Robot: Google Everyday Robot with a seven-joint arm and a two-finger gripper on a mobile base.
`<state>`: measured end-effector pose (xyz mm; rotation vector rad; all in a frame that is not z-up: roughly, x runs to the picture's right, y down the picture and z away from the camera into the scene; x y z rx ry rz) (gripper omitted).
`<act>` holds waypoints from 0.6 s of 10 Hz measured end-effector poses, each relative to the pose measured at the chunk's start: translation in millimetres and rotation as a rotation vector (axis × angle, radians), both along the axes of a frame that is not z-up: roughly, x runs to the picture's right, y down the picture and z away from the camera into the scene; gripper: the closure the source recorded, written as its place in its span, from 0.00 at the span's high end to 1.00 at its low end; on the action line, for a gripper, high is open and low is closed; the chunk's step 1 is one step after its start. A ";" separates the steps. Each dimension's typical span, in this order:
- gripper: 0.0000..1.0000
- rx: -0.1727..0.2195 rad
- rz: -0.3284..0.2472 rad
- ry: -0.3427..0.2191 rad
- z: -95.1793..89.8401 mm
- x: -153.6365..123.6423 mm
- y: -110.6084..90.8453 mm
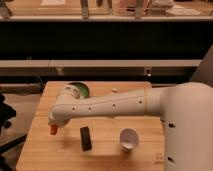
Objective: Place the pepper in the ceramic cup
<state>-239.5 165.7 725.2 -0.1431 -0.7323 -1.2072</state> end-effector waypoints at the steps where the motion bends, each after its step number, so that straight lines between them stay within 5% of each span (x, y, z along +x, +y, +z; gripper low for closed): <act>1: 0.00 0.001 0.010 0.005 0.4 4.9 -3.8; 6: 0.00 0.002 0.052 0.022 -1.2 31.8 -21.9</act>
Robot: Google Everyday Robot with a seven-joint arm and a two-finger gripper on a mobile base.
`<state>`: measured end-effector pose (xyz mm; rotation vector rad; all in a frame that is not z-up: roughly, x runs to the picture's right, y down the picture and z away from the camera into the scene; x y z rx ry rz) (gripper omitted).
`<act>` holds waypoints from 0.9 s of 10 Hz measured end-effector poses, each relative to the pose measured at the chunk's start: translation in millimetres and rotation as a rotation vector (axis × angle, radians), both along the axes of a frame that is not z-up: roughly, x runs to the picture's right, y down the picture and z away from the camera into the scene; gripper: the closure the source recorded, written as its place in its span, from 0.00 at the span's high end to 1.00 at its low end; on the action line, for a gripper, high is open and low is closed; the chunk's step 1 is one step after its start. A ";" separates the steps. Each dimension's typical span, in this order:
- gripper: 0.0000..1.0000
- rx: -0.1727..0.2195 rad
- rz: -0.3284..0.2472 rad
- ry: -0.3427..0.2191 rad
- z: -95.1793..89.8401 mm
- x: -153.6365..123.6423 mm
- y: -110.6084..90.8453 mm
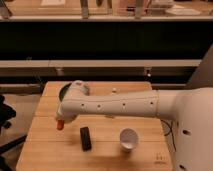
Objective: Place the pepper in the ceramic cup
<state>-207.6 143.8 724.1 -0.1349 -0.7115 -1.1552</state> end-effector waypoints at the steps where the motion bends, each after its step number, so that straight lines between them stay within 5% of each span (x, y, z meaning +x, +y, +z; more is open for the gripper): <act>1: 0.00 -0.001 0.007 0.002 -0.2 2.4 -2.3; 9: 0.00 0.006 0.087 0.030 1.9 51.6 -24.1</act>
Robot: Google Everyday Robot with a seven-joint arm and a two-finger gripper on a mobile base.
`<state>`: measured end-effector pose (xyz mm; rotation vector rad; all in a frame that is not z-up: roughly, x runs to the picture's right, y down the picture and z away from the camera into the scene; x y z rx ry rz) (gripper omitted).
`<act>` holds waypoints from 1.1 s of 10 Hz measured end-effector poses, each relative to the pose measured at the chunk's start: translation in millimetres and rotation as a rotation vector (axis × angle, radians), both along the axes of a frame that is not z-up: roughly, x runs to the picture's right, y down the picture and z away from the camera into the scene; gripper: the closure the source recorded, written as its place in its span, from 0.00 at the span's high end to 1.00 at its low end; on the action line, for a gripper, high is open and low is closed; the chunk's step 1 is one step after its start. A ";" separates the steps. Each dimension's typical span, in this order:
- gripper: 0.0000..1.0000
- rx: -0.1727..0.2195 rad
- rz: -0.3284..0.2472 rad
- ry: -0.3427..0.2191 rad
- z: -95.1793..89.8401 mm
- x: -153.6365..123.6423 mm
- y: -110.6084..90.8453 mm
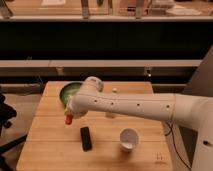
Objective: Place the pepper in the ceramic cup
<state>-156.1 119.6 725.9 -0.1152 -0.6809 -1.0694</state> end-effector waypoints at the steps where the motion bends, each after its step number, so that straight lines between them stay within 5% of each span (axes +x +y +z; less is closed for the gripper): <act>1: 0.00 -0.002 0.006 0.001 -1.1 8.3 -1.3; 11: 0.00 0.007 0.098 0.043 -13.5 74.5 -13.4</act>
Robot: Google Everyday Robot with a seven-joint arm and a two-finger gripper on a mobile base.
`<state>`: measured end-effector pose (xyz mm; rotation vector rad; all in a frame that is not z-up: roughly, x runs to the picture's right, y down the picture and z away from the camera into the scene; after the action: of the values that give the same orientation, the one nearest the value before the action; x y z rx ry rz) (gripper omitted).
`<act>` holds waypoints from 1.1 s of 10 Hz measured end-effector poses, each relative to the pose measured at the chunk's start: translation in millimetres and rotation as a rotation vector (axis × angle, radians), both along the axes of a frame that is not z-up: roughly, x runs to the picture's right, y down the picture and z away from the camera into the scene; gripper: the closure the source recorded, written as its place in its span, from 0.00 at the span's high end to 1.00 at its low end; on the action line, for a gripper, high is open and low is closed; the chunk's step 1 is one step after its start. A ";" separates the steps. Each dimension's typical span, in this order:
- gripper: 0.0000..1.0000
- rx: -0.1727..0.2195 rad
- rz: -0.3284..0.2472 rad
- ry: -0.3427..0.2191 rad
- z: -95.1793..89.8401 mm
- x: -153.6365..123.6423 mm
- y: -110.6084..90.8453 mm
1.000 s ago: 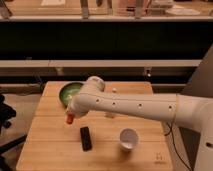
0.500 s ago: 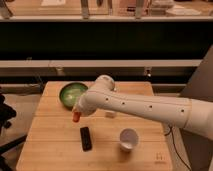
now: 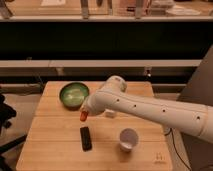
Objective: Place the pepper in the ceramic cup
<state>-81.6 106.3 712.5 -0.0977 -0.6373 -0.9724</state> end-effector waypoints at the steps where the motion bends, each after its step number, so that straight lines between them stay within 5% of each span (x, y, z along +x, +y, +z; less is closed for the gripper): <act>1: 0.00 -0.002 0.010 0.002 -3.2 0.3 -0.9; 11: 0.00 -0.010 0.108 0.038 -20.1 65.6 3.3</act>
<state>-16.0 109.6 692.4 -0.0895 -0.6066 -0.8617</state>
